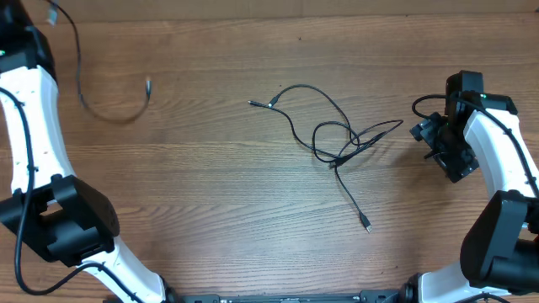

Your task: Untangle cables

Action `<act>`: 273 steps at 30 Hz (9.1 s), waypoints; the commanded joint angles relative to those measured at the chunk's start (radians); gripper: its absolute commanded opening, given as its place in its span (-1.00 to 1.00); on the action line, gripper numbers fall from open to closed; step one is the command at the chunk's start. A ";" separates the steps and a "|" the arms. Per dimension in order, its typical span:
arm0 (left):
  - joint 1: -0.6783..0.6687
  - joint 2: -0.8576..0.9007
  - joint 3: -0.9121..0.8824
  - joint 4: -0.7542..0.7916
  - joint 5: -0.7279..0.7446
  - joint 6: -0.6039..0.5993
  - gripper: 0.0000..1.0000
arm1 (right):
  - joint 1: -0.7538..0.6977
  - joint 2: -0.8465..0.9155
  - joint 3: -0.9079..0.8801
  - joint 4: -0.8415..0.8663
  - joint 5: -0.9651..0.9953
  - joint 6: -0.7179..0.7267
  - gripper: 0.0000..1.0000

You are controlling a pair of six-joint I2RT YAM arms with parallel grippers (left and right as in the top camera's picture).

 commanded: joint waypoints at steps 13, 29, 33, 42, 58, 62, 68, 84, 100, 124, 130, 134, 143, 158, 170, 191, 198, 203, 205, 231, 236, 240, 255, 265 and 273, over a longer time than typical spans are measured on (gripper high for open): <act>0.155 0.330 0.325 -0.533 0.056 0.072 -0.92 | 0.003 -0.001 -0.001 0.000 0.002 -0.003 1.00; -0.037 0.413 0.327 -0.931 0.158 -0.018 1.00 | 0.003 -0.001 -0.001 0.000 0.002 -0.003 1.00; -0.057 0.321 0.328 -0.994 0.158 -0.018 0.99 | 0.003 -0.001 -0.001 0.000 0.002 -0.003 1.00; -0.062 0.084 0.328 -1.104 0.166 -0.131 0.99 | 0.003 -0.001 -0.001 0.000 0.002 -0.003 1.00; -0.062 -0.171 0.328 -1.275 0.472 -0.201 0.99 | 0.003 -0.001 -0.001 0.000 0.002 -0.003 1.00; -0.069 -0.189 0.328 -1.352 0.472 -0.202 0.99 | 0.003 -0.001 -0.001 0.000 0.002 -0.003 1.00; -0.124 -0.185 0.327 -1.468 0.472 -0.243 0.99 | 0.003 -0.001 -0.001 0.000 0.002 -0.003 1.00; -0.433 -0.178 0.126 -1.484 0.408 -0.278 0.99 | 0.003 -0.001 -0.001 0.000 0.002 -0.003 1.00; -0.466 -0.178 -0.321 -1.309 0.385 -0.328 0.99 | 0.003 -0.001 -0.001 0.001 0.002 -0.003 1.00; -0.956 -0.177 -0.667 -0.825 0.507 -1.147 0.99 | 0.003 -0.001 -0.001 0.000 0.002 -0.003 1.00; -1.027 -0.177 -0.701 -0.755 0.551 -1.408 0.90 | 0.003 -0.001 -0.001 0.000 0.002 -0.003 1.00; -1.059 -0.177 -0.725 -0.757 0.564 -1.498 0.86 | 0.003 -0.001 -0.001 0.000 0.002 -0.003 1.00; -1.145 -0.177 -0.809 -0.689 0.421 -1.674 0.24 | 0.003 -0.001 -0.001 0.000 0.002 -0.003 1.00; -1.160 -0.177 -0.809 -0.665 0.169 -1.382 -0.92 | 0.003 -0.001 -0.001 0.000 0.002 -0.003 1.00; -1.003 -0.207 -0.719 -0.692 0.183 -0.813 -0.92 | 0.003 -0.001 -0.001 0.000 0.002 -0.003 1.00; -0.668 -0.310 -0.562 -1.067 0.208 -0.540 -0.92 | 0.003 -0.001 -0.001 0.000 0.002 -0.003 0.99; -0.671 -0.310 -0.562 -1.125 0.208 -0.537 -0.92 | 0.003 -0.001 -0.001 0.000 0.002 -0.003 1.00; -0.668 -0.309 -0.566 -1.254 0.201 -0.569 -0.92 | 0.003 -0.001 -0.001 0.000 0.002 -0.003 1.00; -0.666 -0.310 -0.565 -1.302 0.169 -0.573 -0.92 | 0.003 -0.001 -0.001 0.000 0.002 -0.003 1.00; -0.978 -0.021 -0.491 -1.048 0.734 -1.264 0.99 | 0.003 -0.001 -0.001 0.000 0.002 -0.003 1.00; -1.055 0.195 -0.491 -0.848 0.856 -1.642 0.42 | 0.003 -0.001 -0.001 0.000 0.002 -0.003 1.00; -1.046 0.222 -0.491 -0.808 0.848 -1.586 -0.92 | 0.003 -0.001 -0.001 0.000 0.002 -0.003 1.00; -0.930 -0.026 -0.465 -0.922 0.465 -0.607 -0.91 | 0.003 -0.001 -0.001 0.000 0.002 -0.003 1.00; -0.930 -0.203 -0.465 -1.068 0.012 -0.496 -0.91 | 0.003 -0.001 -0.001 0.000 0.002 -0.003 1.00; -0.884 -0.230 -0.465 -1.137 -0.113 -0.496 -0.91 | 0.003 -0.001 -0.001 0.000 0.002 -0.003 1.00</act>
